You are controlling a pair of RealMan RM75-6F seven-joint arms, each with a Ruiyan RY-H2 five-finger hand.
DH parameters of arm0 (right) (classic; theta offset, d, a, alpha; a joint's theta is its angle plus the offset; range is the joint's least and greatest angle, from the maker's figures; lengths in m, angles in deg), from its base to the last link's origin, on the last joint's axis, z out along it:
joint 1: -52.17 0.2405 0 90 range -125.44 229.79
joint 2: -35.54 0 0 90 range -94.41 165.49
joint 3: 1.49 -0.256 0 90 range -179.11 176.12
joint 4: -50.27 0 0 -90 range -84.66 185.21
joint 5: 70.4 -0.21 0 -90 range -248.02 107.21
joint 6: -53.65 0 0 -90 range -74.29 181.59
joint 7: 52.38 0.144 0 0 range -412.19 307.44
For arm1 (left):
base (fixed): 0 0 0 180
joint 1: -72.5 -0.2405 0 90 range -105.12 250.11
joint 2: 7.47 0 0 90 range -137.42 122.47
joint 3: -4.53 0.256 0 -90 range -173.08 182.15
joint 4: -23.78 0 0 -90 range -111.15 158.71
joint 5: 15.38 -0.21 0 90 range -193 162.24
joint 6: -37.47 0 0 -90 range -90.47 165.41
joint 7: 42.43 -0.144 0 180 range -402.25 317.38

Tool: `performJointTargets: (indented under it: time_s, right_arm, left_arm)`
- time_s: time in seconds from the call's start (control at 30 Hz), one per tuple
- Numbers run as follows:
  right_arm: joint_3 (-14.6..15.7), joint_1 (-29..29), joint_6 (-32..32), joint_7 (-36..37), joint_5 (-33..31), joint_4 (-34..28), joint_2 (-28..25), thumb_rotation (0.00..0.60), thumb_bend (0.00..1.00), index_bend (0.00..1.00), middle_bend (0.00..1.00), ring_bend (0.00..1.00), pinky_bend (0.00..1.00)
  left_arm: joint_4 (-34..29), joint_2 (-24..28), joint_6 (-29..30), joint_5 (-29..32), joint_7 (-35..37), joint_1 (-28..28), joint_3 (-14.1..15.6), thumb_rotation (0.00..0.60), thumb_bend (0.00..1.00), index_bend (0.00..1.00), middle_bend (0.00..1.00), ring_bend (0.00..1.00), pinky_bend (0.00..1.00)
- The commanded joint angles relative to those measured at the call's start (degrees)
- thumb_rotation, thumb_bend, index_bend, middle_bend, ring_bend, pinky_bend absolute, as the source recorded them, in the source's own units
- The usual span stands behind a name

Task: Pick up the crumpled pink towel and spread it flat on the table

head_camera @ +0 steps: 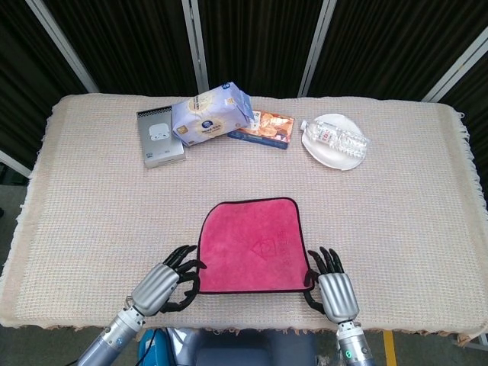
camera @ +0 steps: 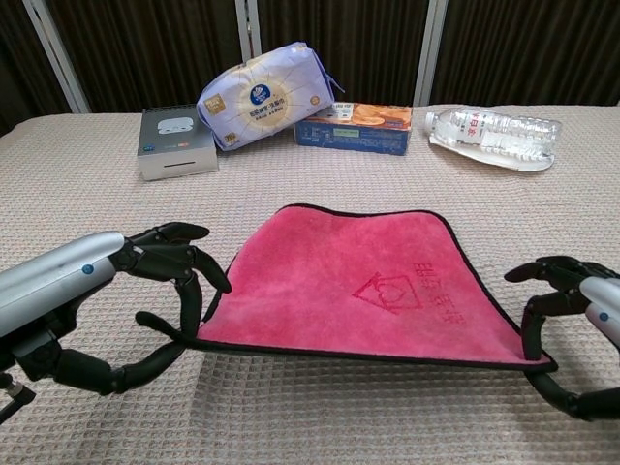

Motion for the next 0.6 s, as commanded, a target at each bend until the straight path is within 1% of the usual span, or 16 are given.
performJointTargets:
  time_s: [0.03,0.37,0.6]
  right_arm:
    - [0.3,-0.2,0.2,0.1,0.3,0.2,0.2,0.6,0.47,0.71,0.18,0.0,0.0]
    - [1.5,-1.0,1.1,0.3,1.3,1.0,0.8,0.6,0.47,0.71,0.18,0.0,0.0]
    - [1.4,-1.4,2.0,0.4,1.0,1.8,1.2,0.6,0.47,0.71,0.18,0.0,0.0]
  left_arm:
    - [0.1,0.2,0.1,-0.3,0.3,-0.2,0.3,0.6,0.48,0.56,0.26,0.03,0.05]
    - [0.5,0.6,-0.5,-0.7,1.2,-1.0,1.0,0.6,0.48,0.56,0.26,0.03,0.05]
    - [0.9,0.3,-2.1,-0.2,0.8,-1.0,1.3,0.6,0.48,0.56,0.26,0.03,0.05]
